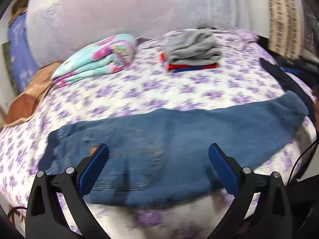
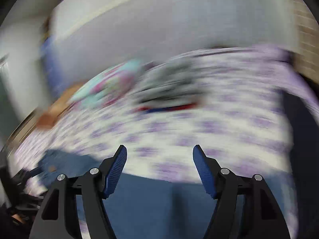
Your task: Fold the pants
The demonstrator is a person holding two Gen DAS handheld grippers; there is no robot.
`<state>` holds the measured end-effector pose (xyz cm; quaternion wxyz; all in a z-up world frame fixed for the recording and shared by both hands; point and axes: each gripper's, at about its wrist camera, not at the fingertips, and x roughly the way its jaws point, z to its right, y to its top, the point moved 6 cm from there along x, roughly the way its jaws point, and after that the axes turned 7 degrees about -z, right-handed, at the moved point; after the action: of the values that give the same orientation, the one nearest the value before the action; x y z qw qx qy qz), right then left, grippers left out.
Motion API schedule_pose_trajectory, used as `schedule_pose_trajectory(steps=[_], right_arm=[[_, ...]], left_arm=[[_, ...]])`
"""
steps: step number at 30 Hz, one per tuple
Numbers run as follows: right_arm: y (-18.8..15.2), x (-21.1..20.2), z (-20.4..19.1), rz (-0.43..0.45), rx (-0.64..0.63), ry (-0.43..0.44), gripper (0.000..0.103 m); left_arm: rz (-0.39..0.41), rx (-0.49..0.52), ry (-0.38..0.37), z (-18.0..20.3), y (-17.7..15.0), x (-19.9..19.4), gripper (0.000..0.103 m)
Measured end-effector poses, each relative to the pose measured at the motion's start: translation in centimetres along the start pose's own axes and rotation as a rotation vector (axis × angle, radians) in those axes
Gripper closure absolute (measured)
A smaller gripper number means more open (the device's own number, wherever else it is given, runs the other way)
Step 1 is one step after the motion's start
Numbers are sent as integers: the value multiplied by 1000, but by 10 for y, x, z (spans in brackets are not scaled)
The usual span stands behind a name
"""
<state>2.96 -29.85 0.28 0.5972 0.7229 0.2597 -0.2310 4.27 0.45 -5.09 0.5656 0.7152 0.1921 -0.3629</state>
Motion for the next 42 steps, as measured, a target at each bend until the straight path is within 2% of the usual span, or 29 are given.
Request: schedule_pose_trajectory(steps=[2, 3, 4, 6, 8, 9, 10, 12, 14, 15, 16, 17, 19, 20, 21, 22, 23, 25, 28, 29, 30, 31, 32, 33, 35, 36, 38, 40, 42], right_arm=[[-29, -33, 67, 10, 137, -133, 34], [-45, -42, 92, -7, 211, -160, 34], [-67, -49, 119, -37, 317, -158, 33], [-94, -53, 147, -65, 458, -87, 33], [-113, -40, 154, -98, 557, 22, 33], [-116, -33, 154, -115, 572, 51, 33], [-118, -23, 151, -132, 584, 86, 33], [-117, -4, 143, -146, 580, 106, 33], [-119, 11, 143, -158, 586, 87, 35], [-116, 13, 142, -143, 584, 82, 38], [-115, 16, 143, -134, 580, 76, 53], [-113, 19, 144, -136, 578, 87, 74], [-112, 18, 147, -124, 603, 167, 81], [-111, 14, 145, -103, 596, 169, 85], [-107, 9, 141, -88, 564, 157, 85], [-98, -1, 130, -67, 486, 104, 85], [-85, -7, 113, -51, 416, 96, 85], [-52, -19, 67, -15, 265, 145, 85], [-17, -23, -38, -14, -40, 228, 85], [-16, -17, -71, -37, -125, 260, 85], [-23, -1, -110, -97, -227, 286, 85], [-34, 15, -131, -155, -289, 286, 82], [-51, 38, -151, -242, -351, 276, 73], [-78, 71, -168, -359, -410, 267, 69], [-109, 103, -176, -442, -489, 213, 63], [-113, 101, -178, -392, -529, 197, 61], [-110, 82, -182, -350, -555, 251, 52], [-94, 57, -177, -292, -529, 306, 52], [-83, 45, -171, -243, -527, 271, 52]], left_arm=[[-11, 10, -25, 13, 2, 8, 5], [-20, 10, -38, 17, 2, 12, 5], [-31, 7, -45, 21, 2, 17, 5], [-58, -3, -47, 26, 1, 32, 5], [-101, 7, 1, 25, -4, 49, 5], [-162, -1, 44, 18, -12, 66, 5], [-170, -17, 43, 12, -16, 70, 4], [-145, -59, 84, -7, -20, 66, 5], [-146, -100, 72, -22, -24, 61, 9], [-144, -109, 67, -26, -26, 59, 12], [-140, -110, 64, -26, -27, 56, 13], [-130, -112, 59, -26, -27, 51, 13], [-97, -127, 18, -22, -24, 40, 13], [-74, -129, -21, -17, -21, 33, 13], [-55, -124, -51, -11, -18, 28, 13], [-38, -110, -62, -6, -15, 23, 13], [-19, -89, -53, -2, -12, 17, 13], [-4, -88, -43, -2, -8, 9, 13], [20, -165, -35, -23, -7, -3, 13], [26, -207, -24, -35, -11, -8, 12], [27, -232, -17, -43, -14, -11, 12], [24, -252, -7, -49, -18, -13, 12], [17, -278, 6, -59, -25, -15, 12], [12, -294, 15, -65, -29, -16, 12], [0, -331, 31, -79, -42, -20, 12], [-4, -344, 37, -84, -47, -22, 12], [-5, -365, 50, -94, -54, -26, 12], [-6, -382, 56, -100, -59, -28, 12], [-2, -395, 54, -104, -60, -28, 12]])
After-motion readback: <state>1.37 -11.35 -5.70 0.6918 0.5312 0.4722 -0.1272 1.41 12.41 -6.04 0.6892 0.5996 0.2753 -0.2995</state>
